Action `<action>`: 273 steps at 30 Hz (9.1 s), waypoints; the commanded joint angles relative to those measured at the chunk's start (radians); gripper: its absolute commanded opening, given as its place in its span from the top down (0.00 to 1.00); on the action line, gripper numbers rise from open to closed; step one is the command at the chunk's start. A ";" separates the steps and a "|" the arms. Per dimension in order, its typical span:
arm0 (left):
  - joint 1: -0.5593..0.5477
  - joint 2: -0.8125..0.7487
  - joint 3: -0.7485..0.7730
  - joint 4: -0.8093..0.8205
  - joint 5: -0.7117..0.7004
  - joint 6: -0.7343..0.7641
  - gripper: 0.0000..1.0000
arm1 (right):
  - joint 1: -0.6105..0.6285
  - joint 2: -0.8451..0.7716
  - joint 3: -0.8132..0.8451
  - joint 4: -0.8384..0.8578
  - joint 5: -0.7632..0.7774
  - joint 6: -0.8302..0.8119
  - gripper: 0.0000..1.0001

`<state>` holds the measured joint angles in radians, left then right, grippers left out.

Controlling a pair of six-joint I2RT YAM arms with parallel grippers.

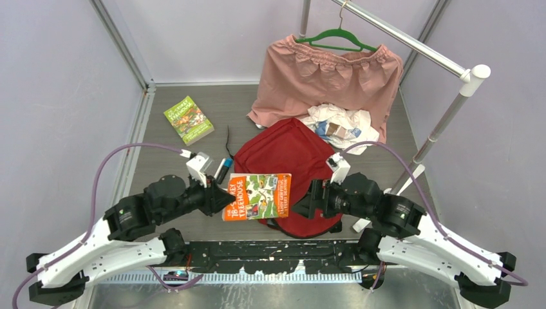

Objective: Pack the student bag
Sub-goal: Pick up the book from the center of the board, then place the book in the student bag.

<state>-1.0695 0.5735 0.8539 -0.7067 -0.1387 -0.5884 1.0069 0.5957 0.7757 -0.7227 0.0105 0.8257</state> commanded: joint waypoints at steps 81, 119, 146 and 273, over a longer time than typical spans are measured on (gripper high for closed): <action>-0.331 1.053 0.351 0.389 -0.135 0.413 0.22 | 0.002 -0.220 0.376 -0.604 0.971 0.109 0.99; -0.400 1.235 0.570 0.205 -0.453 0.353 1.00 | 0.004 -0.259 0.349 -0.550 0.895 0.096 0.99; -0.067 0.905 0.420 0.220 0.057 0.246 1.00 | 0.003 -0.118 0.250 -0.367 0.597 -0.023 0.99; -0.204 1.018 0.453 0.160 0.067 0.308 0.42 | 0.003 -0.100 0.179 -0.342 0.584 0.012 0.99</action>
<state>-1.2743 1.6062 1.2606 -0.5201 -0.0128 -0.3023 1.0061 0.5083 0.9176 -1.1667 0.5526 0.8227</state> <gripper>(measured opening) 0.616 0.334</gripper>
